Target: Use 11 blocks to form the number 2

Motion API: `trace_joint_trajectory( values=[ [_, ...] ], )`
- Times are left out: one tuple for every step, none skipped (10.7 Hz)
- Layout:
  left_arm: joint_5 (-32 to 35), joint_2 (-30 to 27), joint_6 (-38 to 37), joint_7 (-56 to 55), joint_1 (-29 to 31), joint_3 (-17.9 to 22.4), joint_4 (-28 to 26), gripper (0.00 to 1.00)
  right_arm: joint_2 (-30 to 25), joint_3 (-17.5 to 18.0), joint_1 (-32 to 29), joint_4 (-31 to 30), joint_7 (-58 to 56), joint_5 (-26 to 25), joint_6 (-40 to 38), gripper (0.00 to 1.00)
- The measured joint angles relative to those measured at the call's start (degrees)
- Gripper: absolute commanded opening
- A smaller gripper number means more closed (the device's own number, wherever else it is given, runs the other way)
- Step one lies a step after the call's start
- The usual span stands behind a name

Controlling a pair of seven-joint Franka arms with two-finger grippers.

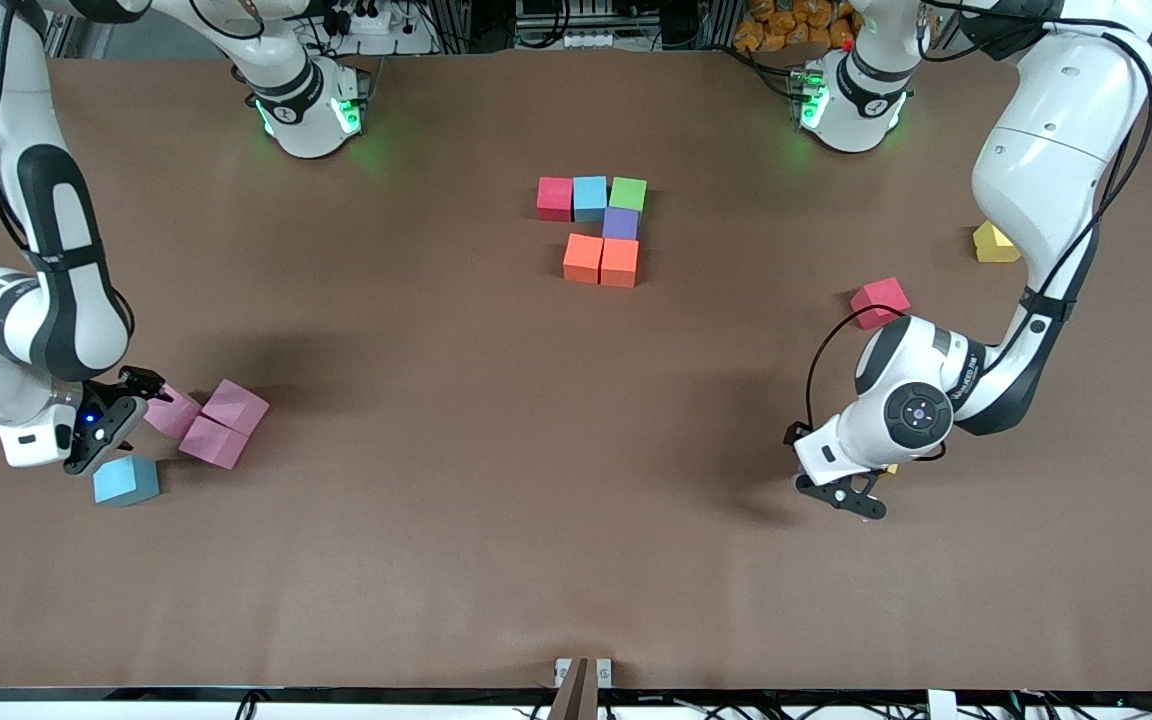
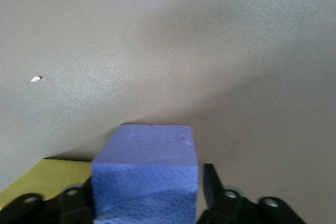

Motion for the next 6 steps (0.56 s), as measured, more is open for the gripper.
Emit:
trace_joint_trajectory(
  values=[
    [0.0, 0.0, -0.1, -0.1, 0.0, 0.0, 0.0, 0.25, 0.6, 0.0, -0.4, 0.0, -0.8, 0.0, 0.1, 1.00],
    [0.0, -0.2, -0.3, -0.1, 0.0, 0.0, 0.1, 0.21, 1.2, 0.1, -0.7, 0.0, -1.0, 0.2, 0.0, 1.00],
    [0.0, -0.5, -0.9, -0.1, 0.0, 0.0, 0.2, 0.21, 1.6, 0.1, -0.8, -0.2, -1.0, 0.8, -0.1, 1.00],
    [0.0, -1.0, -1.5, -0.1, 0.1, -0.5, 0.2, 0.21, 1.8, 0.2, -0.8, -0.6, -1.0, 1.6, -0.4, 1.00],
    [-0.1, -1.6, -2.5, -0.7, 0.2, -2.0, 0.4, 0.21, 1.9, 0.4, -0.8, -0.8, -1.0, 2.0, -0.8, 1.00],
    [-0.5, -2.5, -4.1, -3.1, 0.2, -4.2, 0.6, 0.21, 1.9, 0.4, -0.8, -1.0, -1.0, 2.3, -1.1, 1.00]
  ],
)
